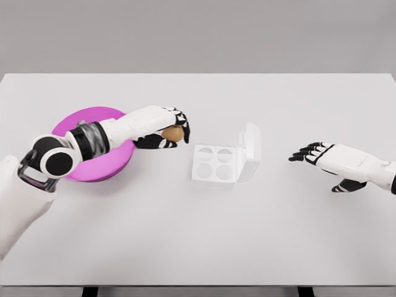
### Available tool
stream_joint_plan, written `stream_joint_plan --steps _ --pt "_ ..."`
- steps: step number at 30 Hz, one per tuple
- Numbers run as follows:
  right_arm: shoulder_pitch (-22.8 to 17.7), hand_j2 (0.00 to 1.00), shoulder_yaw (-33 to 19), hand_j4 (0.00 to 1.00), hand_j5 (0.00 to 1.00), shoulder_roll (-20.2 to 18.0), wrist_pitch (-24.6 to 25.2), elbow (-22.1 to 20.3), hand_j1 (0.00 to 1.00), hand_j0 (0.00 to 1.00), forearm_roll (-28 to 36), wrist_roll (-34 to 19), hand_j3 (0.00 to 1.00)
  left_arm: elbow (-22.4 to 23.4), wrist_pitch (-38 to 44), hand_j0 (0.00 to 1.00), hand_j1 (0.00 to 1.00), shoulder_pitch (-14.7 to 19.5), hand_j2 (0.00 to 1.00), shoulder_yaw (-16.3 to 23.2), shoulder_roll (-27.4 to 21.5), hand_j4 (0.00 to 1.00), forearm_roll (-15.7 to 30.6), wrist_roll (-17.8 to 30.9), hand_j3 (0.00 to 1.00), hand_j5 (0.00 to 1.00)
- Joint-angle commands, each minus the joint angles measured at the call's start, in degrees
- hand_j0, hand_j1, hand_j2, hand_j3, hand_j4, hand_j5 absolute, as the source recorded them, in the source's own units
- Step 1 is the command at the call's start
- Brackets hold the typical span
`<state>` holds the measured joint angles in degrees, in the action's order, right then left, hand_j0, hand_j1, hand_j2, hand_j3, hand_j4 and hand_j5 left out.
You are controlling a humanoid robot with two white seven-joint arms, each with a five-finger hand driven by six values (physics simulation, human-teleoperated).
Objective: Pack egg into the box and close the box lid
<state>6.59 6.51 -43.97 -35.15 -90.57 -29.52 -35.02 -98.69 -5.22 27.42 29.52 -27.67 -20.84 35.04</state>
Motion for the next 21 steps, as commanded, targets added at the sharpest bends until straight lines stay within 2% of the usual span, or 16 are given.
stream_joint_plan --steps 1,21 --pt "0.0 1.00 0.0 1.00 1.00 -0.1 0.2 0.0 1.00 1.00 0.3 0.0 1.00 -0.4 0.0 0.40 0.40 0.0 0.40 0.0 0.4 0.40 0.1 0.0 0.40 0.40" --pt "-0.4 1.00 -1.5 1.00 1.00 -0.2 0.2 0.5 1.00 1.00 0.4 0.0 1.00 -0.9 -0.2 0.41 0.41 -0.4 0.41 1.4 5.3 0.41 0.0 0.0 0.41 0.41"
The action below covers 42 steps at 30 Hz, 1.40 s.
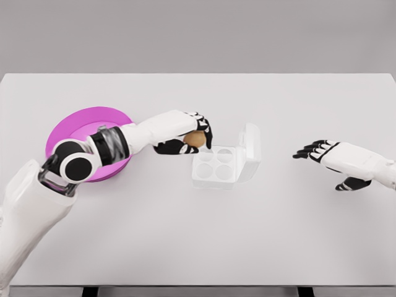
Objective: Pack egg into the box and close the box lid
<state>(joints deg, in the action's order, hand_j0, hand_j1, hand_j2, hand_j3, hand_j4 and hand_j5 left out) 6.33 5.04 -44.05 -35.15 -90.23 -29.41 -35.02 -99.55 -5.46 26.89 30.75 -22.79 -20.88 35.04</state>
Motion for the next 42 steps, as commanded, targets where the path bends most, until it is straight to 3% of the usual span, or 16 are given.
stream_joint_plan --steps 1,29,42 --pt "0.0 1.00 0.0 1.00 1.00 -0.1 0.1 0.4 1.00 1.00 0.3 0.0 1.00 0.0 0.0 0.41 0.41 0.0 0.41 0.3 0.5 0.41 0.1 0.0 0.41 0.41" --pt "0.1 1.00 0.0 1.00 1.00 -0.1 0.1 0.5 1.00 1.00 0.3 0.0 1.00 2.7 0.7 0.42 0.42 -1.5 0.42 0.1 6.4 0.42 -0.4 0.0 0.42 0.42" --pt "0.1 1.00 0.0 1.00 1.00 -0.1 0.1 0.5 1.00 1.00 0.2 0.0 1.00 4.9 0.8 0.44 0.44 -2.2 0.44 0.0 6.7 0.44 -0.2 0.0 0.44 0.44"
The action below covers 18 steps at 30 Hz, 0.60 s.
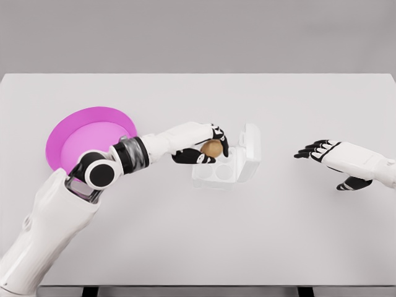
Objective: Pack egg into the box and close the box lid
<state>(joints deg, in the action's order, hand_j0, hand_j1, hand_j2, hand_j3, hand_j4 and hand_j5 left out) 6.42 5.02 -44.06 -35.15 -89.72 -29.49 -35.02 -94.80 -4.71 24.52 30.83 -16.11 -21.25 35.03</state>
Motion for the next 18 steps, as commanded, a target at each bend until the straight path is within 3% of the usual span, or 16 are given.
stream_joint_plan --steps 1,6,11,18 --pt "0.0 1.00 0.0 1.00 1.00 -0.1 0.2 0.0 1.00 1.00 0.3 0.0 1.00 0.1 0.1 0.44 0.44 0.0 0.44 -0.1 0.0 0.44 0.2 0.0 0.44 0.44" --pt "0.0 1.00 0.0 1.00 1.00 -0.1 0.2 0.0 1.00 1.00 0.3 0.0 1.00 0.1 0.0 0.45 0.45 0.0 0.45 -0.1 0.0 0.45 0.2 0.0 0.45 0.45" --pt "0.0 1.00 0.0 1.00 1.00 -0.1 0.2 0.0 1.00 1.00 0.3 0.0 1.00 0.4 0.0 0.63 0.63 0.0 0.63 -0.1 -0.1 0.63 0.2 0.0 0.63 0.63" --pt "0.0 1.00 0.0 1.00 1.00 -0.1 0.2 0.0 1.00 1.00 0.3 0.0 1.00 0.4 0.1 0.72 0.72 0.0 0.72 -0.1 -0.1 0.72 0.2 0.0 0.72 0.72"
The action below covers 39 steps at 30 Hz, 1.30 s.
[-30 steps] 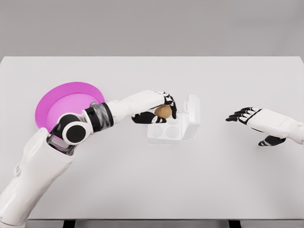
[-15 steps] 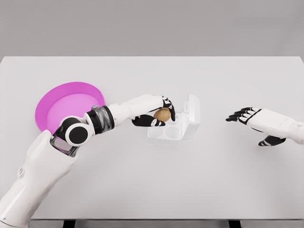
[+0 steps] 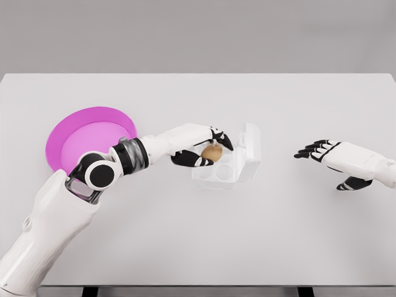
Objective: Pack egg into the box and close the box lid
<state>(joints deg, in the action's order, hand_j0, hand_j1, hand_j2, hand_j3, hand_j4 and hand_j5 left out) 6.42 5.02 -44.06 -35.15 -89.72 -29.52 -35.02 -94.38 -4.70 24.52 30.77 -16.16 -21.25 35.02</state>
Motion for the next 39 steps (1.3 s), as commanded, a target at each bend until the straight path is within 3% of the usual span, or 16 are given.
stream_joint_plan --steps 1,11,14,16,18,20,23,26,29,39 --pt "0.0 1.00 0.0 1.00 1.00 -0.1 0.2 0.0 1.00 1.00 0.3 0.0 1.00 0.0 0.0 0.73 0.73 0.0 0.73 0.0 0.0 0.73 0.2 0.0 0.73 0.73" --pt "0.0 1.00 0.0 1.00 1.00 0.1 0.2 0.0 1.00 1.00 0.3 0.0 1.00 0.0 0.0 0.77 0.77 0.0 0.77 -0.1 -0.3 0.77 0.6 0.0 0.77 0.77" --pt "0.0 1.00 0.0 1.00 1.00 0.1 0.2 0.0 1.00 1.00 0.3 0.0 1.00 -0.5 -0.2 0.90 0.90 0.1 0.90 -0.8 -1.2 0.90 1.7 0.0 0.90 0.90" --pt "0.1 1.00 0.0 1.00 1.00 0.5 0.2 0.0 1.00 1.00 0.3 0.0 1.00 -1.2 -0.7 0.99 0.99 0.1 0.99 -3.5 -4.0 0.99 5.9 0.0 0.99 0.99" --pt "0.1 1.00 0.1 1.00 1.00 0.9 0.2 -0.3 1.00 1.00 0.3 0.0 1.00 -3.3 -1.8 1.00 1.00 0.0 1.00 -6.1 -7.0 1.00 10.1 0.0 1.00 1.00" --pt "0.1 1.00 0.3 1.00 1.00 1.0 0.2 -0.5 1.00 1.00 0.3 0.0 1.00 -4.2 -9.0 1.00 1.00 0.0 1.00 -8.8 -11.3 1.00 16.2 0.0 1.00 1.00" --pt "0.1 1.00 0.6 1.00 1.00 1.6 0.2 -0.9 1.00 1.00 0.3 0.0 1.00 -4.2 -28.4 1.00 1.00 -0.1 1.00 -12.8 -18.6 1.00 26.3 0.0 1.00 1.00" --pt "0.2 1.00 0.7 1.00 1.00 2.7 0.2 -1.1 1.00 1.00 0.4 0.0 1.00 -2.8 -30.3 1.00 1.00 -2.5 1.00 -16.5 -28.4 1.00 36.3 0.0 1.00 1.00" --pt "0.2 1.00 0.8 1.00 1.00 3.3 0.2 -3.0 1.00 1.00 0.4 0.0 1.00 1.1 -30.3 1.00 1.00 -5.0 1.00 -21.0 -30.6 1.00 36.7 0.0 1.00 1.00" --pt "0.1 1.00 1.6 1.00 1.00 3.8 0.2 -5.1 1.00 1.00 0.4 0.0 1.00 3.1 -30.3 1.00 1.00 -6.0 1.00 -21.1 -30.4 1.00 33.1 0.0 1.00 1.00"
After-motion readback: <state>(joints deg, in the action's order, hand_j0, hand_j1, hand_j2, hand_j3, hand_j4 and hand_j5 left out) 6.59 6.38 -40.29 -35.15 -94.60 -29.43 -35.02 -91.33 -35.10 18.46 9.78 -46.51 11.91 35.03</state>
